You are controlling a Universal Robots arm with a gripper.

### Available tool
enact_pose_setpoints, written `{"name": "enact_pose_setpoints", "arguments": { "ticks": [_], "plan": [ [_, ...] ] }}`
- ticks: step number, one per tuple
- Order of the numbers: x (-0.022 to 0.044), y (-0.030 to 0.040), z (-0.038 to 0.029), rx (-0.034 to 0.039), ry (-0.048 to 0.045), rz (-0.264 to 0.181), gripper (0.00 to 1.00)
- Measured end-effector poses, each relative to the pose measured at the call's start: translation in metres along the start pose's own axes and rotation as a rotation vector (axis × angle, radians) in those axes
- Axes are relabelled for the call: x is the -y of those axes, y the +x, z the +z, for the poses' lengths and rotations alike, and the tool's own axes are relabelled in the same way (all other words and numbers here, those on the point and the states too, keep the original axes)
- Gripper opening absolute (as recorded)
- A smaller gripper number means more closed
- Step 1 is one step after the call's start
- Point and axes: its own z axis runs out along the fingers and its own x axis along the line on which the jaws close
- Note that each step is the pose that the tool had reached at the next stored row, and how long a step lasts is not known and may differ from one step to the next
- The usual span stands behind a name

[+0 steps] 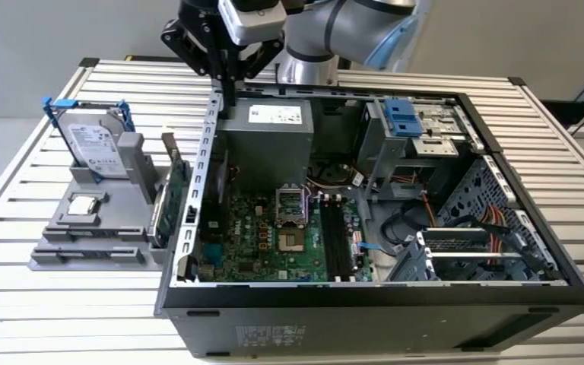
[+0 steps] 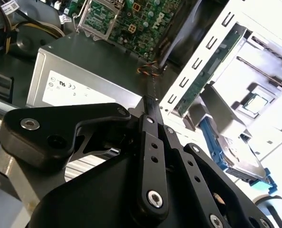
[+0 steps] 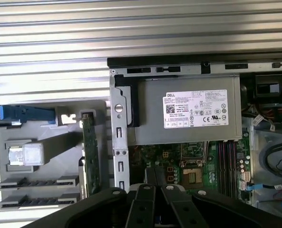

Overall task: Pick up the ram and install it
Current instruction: 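Reach for the ram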

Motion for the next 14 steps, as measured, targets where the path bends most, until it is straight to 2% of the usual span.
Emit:
{"name": "enact_pose_setpoints", "arguments": {
  "ticks": [14],
  "plan": [
    [0.0008,0.0113,-0.0002,0.0,0.0,0.0,0.0]
  ]
}}
